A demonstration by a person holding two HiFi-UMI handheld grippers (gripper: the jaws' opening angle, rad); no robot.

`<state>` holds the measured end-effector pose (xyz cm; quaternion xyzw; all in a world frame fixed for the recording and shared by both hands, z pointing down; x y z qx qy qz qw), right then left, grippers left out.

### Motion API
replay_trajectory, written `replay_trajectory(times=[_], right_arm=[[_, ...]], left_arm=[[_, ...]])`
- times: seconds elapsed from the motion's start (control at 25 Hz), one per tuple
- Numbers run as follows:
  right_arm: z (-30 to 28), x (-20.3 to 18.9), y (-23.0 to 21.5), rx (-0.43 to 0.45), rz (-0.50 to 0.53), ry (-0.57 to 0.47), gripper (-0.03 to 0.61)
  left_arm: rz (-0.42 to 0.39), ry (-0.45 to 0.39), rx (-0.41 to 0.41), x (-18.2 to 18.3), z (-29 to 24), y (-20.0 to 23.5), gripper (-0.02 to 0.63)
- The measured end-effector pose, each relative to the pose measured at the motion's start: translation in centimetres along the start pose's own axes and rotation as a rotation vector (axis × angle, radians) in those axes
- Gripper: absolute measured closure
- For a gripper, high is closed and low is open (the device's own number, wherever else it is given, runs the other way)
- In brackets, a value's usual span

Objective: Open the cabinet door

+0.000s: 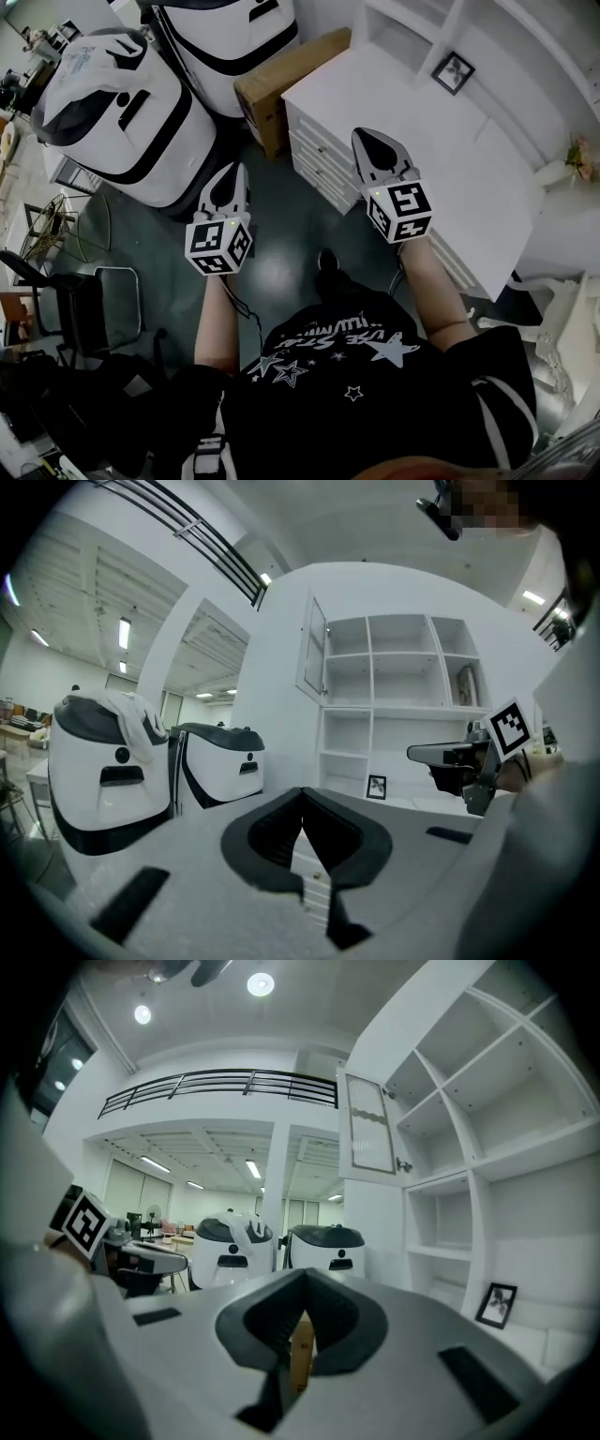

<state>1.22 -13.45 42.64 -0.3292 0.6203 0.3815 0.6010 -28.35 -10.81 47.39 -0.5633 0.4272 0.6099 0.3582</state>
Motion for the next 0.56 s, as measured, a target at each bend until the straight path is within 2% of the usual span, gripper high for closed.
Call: replay_trajectory(times=[0.56], right_arm=[[9.5,0.1,7.8,0.005,0.002,0.029,0.574]], left_arm=[[0.013,0.007,0.049,-1.9,14.6,-3.1,0.606]])
Point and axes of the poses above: the fingertips, and each gripper's own axes: z backward along the fingers, y to its left, x out of its top, the point moved 9 cm from there along z, backward along the fingers, and after that the axes turned 6 degrees about -y, right-handed, at the moved point
